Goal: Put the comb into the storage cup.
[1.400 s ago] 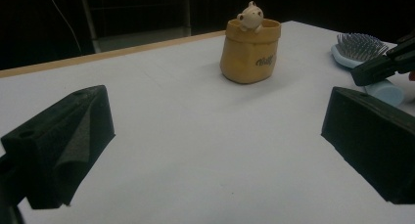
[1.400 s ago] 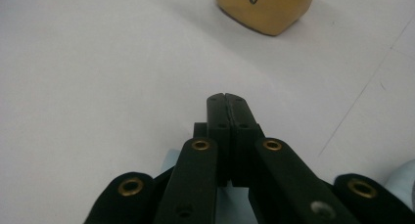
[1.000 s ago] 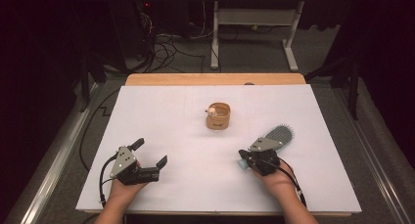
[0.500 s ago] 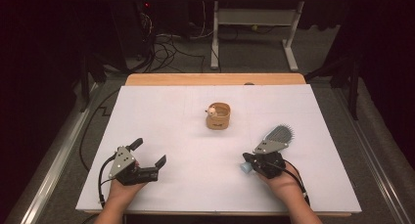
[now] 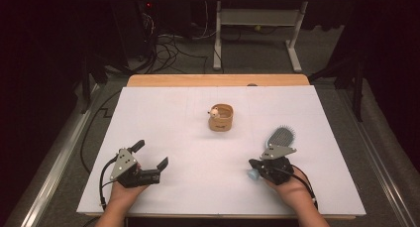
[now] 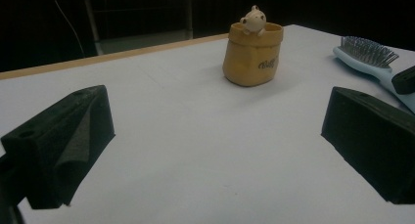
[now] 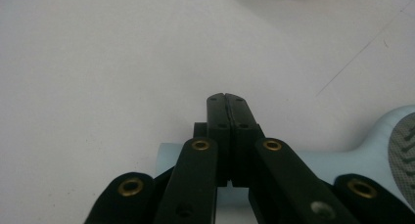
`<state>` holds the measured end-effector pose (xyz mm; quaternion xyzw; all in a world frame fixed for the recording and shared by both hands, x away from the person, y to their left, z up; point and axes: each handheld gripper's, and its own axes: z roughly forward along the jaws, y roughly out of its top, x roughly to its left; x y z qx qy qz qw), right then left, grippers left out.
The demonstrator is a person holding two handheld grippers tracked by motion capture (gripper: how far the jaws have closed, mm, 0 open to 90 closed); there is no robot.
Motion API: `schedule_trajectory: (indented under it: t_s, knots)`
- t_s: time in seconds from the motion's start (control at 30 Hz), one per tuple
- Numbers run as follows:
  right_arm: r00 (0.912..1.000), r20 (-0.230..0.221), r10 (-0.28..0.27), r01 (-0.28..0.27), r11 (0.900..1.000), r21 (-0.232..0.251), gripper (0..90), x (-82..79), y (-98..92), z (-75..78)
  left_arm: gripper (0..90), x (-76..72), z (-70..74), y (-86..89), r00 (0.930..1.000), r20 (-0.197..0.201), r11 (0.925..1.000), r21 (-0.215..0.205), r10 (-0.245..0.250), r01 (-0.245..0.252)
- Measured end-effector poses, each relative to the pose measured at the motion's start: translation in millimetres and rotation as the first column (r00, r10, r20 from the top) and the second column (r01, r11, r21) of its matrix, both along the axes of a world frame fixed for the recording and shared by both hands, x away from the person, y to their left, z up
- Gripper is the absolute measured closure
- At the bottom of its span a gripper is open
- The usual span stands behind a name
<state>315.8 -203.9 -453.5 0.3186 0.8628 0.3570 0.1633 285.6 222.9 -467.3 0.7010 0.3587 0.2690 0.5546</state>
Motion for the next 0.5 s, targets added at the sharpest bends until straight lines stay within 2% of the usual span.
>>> schedule_trajectory:
  t_s: [0.5]
  knots:
    - [0.9998,-0.01,0.015,-0.015,1.0,-0.021,90.0,-16.4,-16.9,1.7,0.1,0.2,0.0,0.0,1.0,0.001,1.0,0.003,-0.001,0.001]
